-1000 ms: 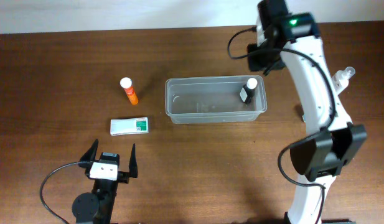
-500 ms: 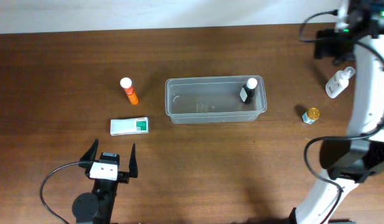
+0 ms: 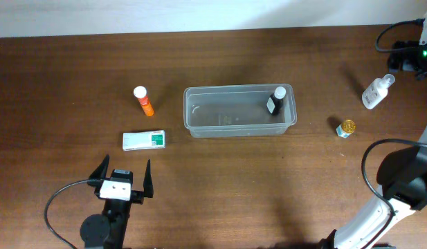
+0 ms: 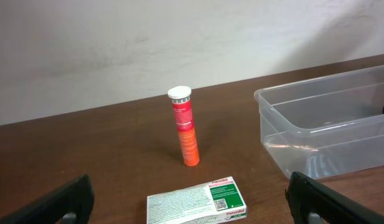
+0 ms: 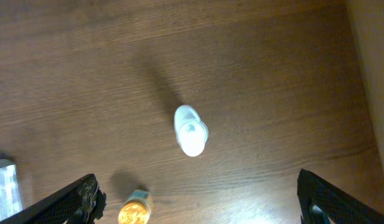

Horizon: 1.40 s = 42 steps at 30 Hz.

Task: Pack container
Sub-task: 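Move the right gripper over the white spray bottle, then lower the right gripper and grasp the white spray bottle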

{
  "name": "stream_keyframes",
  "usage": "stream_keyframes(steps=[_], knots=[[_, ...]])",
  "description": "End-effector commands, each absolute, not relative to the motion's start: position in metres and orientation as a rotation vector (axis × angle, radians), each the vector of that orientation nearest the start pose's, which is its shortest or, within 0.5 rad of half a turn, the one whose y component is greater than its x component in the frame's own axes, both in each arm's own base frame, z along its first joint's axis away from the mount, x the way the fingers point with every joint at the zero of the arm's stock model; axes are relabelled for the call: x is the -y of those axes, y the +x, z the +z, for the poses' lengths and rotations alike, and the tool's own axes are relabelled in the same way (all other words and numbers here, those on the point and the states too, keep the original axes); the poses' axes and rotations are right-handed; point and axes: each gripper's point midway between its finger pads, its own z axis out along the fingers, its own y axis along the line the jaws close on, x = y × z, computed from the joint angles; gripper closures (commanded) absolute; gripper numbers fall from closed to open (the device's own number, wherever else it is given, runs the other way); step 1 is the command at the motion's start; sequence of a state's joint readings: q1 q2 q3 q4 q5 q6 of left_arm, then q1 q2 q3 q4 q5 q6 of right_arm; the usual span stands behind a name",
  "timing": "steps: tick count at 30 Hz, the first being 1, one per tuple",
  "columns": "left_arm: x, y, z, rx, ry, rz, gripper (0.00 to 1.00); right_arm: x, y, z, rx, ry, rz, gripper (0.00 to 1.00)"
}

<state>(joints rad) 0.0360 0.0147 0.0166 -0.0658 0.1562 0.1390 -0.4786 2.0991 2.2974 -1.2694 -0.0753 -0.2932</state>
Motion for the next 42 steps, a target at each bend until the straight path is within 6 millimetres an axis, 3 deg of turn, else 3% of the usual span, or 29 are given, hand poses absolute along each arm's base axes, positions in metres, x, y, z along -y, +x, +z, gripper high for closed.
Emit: stream_keyframes(steps=[1,8,14,28,42], knots=[[0.016,0.245,0.161,-1.618,0.208,0.027,0.01,0.216,0.459,0.204,-2.685,0.110,-0.111,0.06],[0.016,0.245,0.161,-1.618,0.208,0.027,0.01,0.223,0.471,0.151,-2.763,0.096,-0.067,0.06],[0.016,0.245,0.161,-1.618,0.208,0.027,0.01,0.223,0.475,0.125,-2.804,0.060,-0.042,0.09],[0.016,0.245,0.161,-1.618,0.208,0.027,0.01,0.231,0.469,0.097,-2.857,0.086,-0.008,0.22],[0.016,0.245,0.161,-1.618,0.208,0.027,0.01,0.229,0.465,0.071,-2.911,0.092,0.034,0.22]])
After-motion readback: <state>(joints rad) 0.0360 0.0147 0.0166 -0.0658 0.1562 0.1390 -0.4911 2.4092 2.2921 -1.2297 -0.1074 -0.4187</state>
